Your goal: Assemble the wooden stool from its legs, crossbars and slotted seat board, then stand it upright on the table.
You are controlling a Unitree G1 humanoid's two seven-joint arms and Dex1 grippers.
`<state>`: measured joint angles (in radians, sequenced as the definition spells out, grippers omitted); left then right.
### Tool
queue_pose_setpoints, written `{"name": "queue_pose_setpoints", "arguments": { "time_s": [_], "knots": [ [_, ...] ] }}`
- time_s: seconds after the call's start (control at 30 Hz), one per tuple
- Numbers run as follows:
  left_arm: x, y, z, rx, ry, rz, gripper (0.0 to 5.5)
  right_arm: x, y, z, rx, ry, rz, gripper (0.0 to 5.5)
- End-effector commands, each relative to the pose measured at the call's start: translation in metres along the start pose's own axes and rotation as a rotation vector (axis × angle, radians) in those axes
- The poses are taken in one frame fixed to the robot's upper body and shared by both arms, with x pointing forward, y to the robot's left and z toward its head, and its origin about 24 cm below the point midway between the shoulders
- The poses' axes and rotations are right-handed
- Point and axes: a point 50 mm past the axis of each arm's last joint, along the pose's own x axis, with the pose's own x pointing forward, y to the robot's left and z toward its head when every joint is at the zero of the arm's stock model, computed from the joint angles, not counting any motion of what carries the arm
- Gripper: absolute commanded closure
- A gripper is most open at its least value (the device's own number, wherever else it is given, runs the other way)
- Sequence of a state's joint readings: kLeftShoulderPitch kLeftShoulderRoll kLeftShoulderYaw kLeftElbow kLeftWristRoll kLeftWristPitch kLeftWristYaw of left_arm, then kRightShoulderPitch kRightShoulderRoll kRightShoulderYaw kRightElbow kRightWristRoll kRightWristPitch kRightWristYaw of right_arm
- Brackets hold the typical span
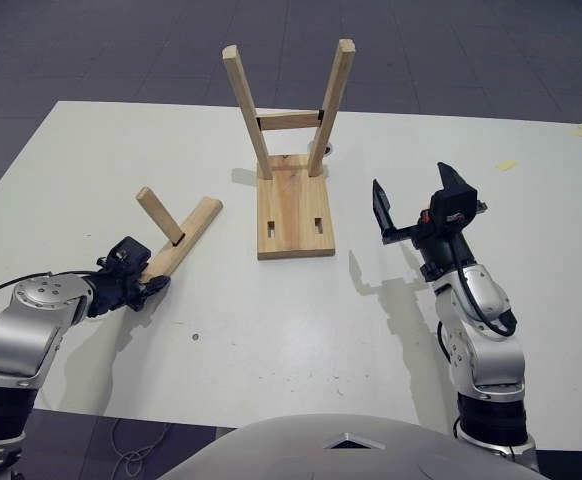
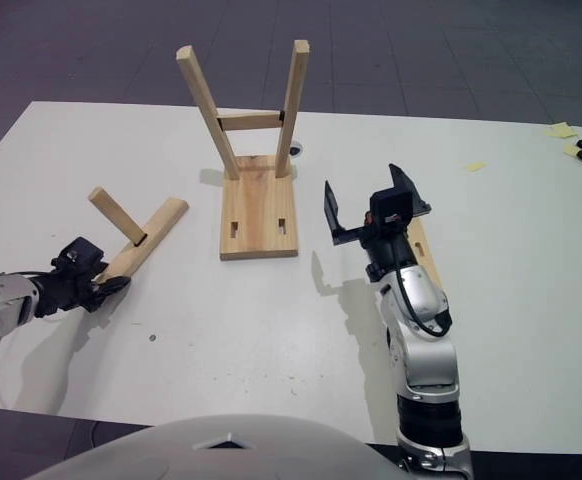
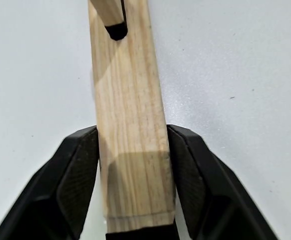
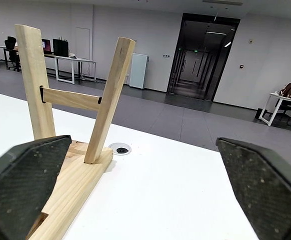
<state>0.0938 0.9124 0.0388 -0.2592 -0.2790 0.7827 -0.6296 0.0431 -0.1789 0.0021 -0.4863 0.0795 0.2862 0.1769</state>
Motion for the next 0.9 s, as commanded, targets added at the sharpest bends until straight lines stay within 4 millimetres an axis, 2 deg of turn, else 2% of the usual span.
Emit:
{"name": "queue_pose_setpoints", "arguments": {
  "time_s": [0.03, 0.1, 0.13, 0.2, 0.23, 0.33, 0.4, 0.53, 0.6, 0.67, 0.77, 0.9],
  "knots": [
    [0.008, -0.011, 0.001, -0.033, -0.05, -0.011, 3.35, 0.009, -0.008, 0.004, -0.023, -0.017, 0.02, 0.1],
    [0.006, 0.002, 0.015, -0.051, -0.149, 0.107, 3.36, 0.014, -0.012, 0.007, -0.028, -0.028, 0.026, 0.1],
    [0.0, 0.018, 0.034, -0.051, -0.261, 0.25, 3.36, 0.018, -0.017, 0.011, -0.007, -0.041, 0.018, 0.1],
    [-0.024, 0.045, 0.086, -0.058, -0.583, 0.52, 3.43, 0.031, -0.03, 0.027, 0.198, -0.082, -0.024, 0.1],
    [-0.039, 0.049, 0.112, -0.039, -0.735, 0.592, 3.46, 0.038, -0.035, 0.037, 0.324, -0.11, -0.02, 0.1],
    [-0.079, 0.037, 0.17, 0.099, -1.059, 0.66, 3.46, 0.059, -0.042, 0.08, 0.648, -0.22, 0.16, 0.1],
    [-0.092, 0.026, 0.191, 0.187, -1.165, 0.649, 3.46, 0.063, -0.042, 0.105, 0.752, -0.264, 0.307, 0.1],
    [-0.106, 0.007, 0.21, 0.281, -1.291, 0.652, 3.46, 0.068, -0.044, 0.126, 0.812, -0.241, 0.418, 0.1],
    [-0.104, -0.015, 0.222, 0.329, -1.379, 0.542, 3.46, 0.068, -0.041, 0.136, 0.885, -0.234, 0.496, 0.1],
    [-0.091, -0.037, 0.23, 0.358, -1.415, 0.388, 3.46, 0.065, -0.035, 0.147, 0.949, -0.232, 0.604, 0.1],
    [-0.061, -0.065, 0.227, 0.378, -1.376, 0.161, 3.46, 0.066, -0.035, 0.159, 1.048, -0.227, 0.73, 0.1],
    [-0.04, -0.082, 0.214, 0.36, -1.32, 0.03, 3.46, 0.07, -0.045, 0.168, 1.1, -0.238, 0.725, 0.1]
  ]
}}
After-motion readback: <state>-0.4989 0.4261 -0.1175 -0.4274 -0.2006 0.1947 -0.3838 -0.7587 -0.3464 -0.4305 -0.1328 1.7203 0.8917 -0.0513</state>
